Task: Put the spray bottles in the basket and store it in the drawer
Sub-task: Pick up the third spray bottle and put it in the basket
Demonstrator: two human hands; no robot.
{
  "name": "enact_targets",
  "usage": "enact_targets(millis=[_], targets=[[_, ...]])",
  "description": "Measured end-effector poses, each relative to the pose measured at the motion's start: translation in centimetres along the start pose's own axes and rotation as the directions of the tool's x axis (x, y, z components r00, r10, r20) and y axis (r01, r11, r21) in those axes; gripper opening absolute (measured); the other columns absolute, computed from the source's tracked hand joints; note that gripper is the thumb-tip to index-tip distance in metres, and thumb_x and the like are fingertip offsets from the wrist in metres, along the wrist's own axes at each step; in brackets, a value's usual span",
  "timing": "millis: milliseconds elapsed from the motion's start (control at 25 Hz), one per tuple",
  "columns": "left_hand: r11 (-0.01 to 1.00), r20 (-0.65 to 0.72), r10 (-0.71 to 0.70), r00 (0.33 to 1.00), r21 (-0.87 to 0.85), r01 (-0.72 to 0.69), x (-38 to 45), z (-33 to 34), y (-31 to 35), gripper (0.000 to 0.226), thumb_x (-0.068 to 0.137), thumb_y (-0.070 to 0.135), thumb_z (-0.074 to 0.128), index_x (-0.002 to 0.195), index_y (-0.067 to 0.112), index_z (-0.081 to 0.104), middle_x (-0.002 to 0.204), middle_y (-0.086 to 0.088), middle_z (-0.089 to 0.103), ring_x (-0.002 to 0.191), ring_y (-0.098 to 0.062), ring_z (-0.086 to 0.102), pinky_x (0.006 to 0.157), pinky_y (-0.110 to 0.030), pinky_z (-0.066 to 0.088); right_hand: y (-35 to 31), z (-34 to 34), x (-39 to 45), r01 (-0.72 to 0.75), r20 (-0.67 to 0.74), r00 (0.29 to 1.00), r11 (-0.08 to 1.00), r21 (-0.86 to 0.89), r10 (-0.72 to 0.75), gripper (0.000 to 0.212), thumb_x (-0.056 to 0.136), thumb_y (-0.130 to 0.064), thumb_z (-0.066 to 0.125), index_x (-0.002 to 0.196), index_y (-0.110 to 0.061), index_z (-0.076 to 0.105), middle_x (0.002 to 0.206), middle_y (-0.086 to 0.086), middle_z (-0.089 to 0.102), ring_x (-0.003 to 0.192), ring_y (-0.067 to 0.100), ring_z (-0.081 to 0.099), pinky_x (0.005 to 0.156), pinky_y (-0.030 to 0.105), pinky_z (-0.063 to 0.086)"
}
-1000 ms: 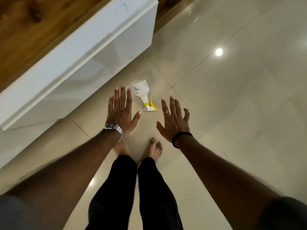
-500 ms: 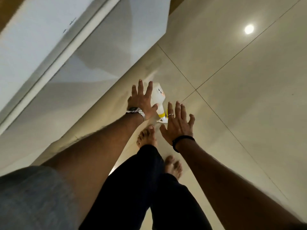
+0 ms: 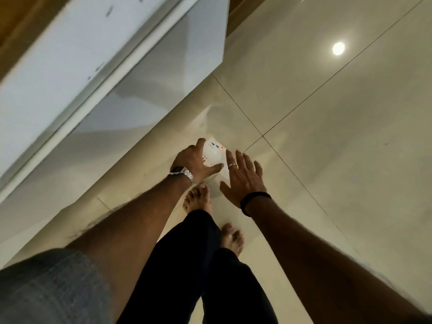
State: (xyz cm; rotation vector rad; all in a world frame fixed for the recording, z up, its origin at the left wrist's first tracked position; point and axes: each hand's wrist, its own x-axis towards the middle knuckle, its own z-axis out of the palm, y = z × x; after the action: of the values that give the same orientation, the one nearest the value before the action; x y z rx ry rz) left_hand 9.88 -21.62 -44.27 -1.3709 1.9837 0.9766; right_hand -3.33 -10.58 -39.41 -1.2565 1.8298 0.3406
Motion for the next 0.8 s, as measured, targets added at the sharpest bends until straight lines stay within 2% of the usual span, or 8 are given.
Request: enact_targets(millis=[160,280,400,520,600,680,760,800], targets=[[0.972,0.004,-0.078,0.997,-0.221,0.077,-3.6,-4.0,0.1,0.094,0.07,0.082,0.06,0.143,0.03,0.03,0.115,-0.007,0.069,0.105,-0.035,0.066,0.075,-0.032,0.045,-0.1,-3.7,-3.4,0.161,-0.026,0.985,0.965,-0.206,-0.17,0.101,0.09,-0.059,0.055,0.161,-0.021,-0.006,0.169,0.009,0.014,0.157,0.027,0.007,0.123,0.057,0.004],[0.949,0.043,-0.096,0.994,-0.298,0.104,-7.3,-7.4,-0.3,0.095,0.067,0.086,0.054,0.145,0.043,0.023,0.119,-0.005,0.067,0.109,-0.034,0.063,0.081,-0.035,0.049,-0.8,-7.2,-6.6,0.275,-0.022,0.956,0.916,-0.292,-0.294,0.105,0.086,-0.061,0.061,0.161,-0.023,-0.002,0.168,0.006,0.017,0.157,0.025,0.009,0.122,0.058,0.0],[0.914,0.029,-0.104,0.994,-0.391,0.107,-12.3,-10.7,-1.5,0.09,0.063,0.088,0.051,0.142,0.051,0.027,0.119,-0.006,0.067,0.105,-0.034,0.064,0.09,-0.043,0.058,-2.3,-11.0,-10.5,0.409,0.037,0.905,0.842,-0.351,-0.424,0.102,0.085,-0.056,0.064,0.162,-0.025,0.004,0.168,0.003,0.019,0.154,0.022,0.018,0.122,0.057,0.003],[0.888,-0.054,-0.083,0.995,-0.457,0.049,-18.0,-13.2,-3.9,0.076,0.067,0.086,0.051,0.134,0.054,0.036,0.118,-0.001,0.065,0.102,-0.032,0.065,0.087,-0.042,0.059,-4.9,-14.3,-14.6,0.512,0.065,0.843,0.759,-0.403,-0.534,0.082,0.092,-0.037,0.061,0.161,-0.027,0.017,0.168,0.001,0.022,0.147,0.021,0.036,0.122,0.049,0.015],[0.846,-0.08,-0.113,0.99,-0.531,0.054,-21.7,-14.1,-5.7,0.07,0.07,0.086,0.049,0.132,0.056,0.039,0.119,0.002,0.062,0.102,-0.031,0.065,0.089,-0.04,0.058,-7.5,-15.7,-17.2,0.564,0.034,0.795,0.717,-0.411,-0.606,0.066,0.098,-0.032,0.055,0.159,-0.024,0.029,0.167,0.002,0.028,0.143,0.023,0.043,0.117,0.043,0.024],[0.756,-0.077,-0.172,0.982,-0.65,0.081,-24.7,-14.3,-7.0,0.067,0.073,0.083,0.049,0.133,0.053,0.045,0.126,0.002,0.061,0.106,-0.029,0.064,0.089,-0.038,0.058,-10.4,-16.8,-19.5,0.621,-0.038,0.727,0.681,-0.389,-0.685,0.053,0.102,-0.033,0.054,0.152,-0.021,0.045,0.158,0.002,0.045,0.137,0.024,0.05,0.11,0.04,0.033],[0.669,-0.084,-0.217,0.973,-0.739,0.085,-27.7,-14.5,-8.6,0.063,0.077,0.078,0.05,0.13,0.045,0.056,0.134,0.002,0.062,0.106,-0.024,0.063,0.076,-0.03,0.056,-14.5,-17.7,-21.9,0.684,-0.086,0.651,0.631,-0.366,-0.754,0.042,0.101,-0.033,0.057,0.141,-0.02,0.06,0.141,0.0,0.063,0.126,0.024,0.059,0.104,0.039,0.04],[0.648,-0.089,-0.221,0.971,-0.757,0.079,-28.8,-14.7,-9.3,0.059,0.079,0.076,0.049,0.127,0.043,0.06,0.137,0.001,0.063,0.104,-0.022,0.062,0.074,-0.028,0.052,-16.7,-18.3,-22.9,0.701,-0.091,0.632,0.618,-0.357,-0.769,0.039,0.101,-0.034,0.057,0.137,-0.022,0.063,0.135,-0.002,0.067,0.122,0.023,0.062,0.102,0.038,0.041]])
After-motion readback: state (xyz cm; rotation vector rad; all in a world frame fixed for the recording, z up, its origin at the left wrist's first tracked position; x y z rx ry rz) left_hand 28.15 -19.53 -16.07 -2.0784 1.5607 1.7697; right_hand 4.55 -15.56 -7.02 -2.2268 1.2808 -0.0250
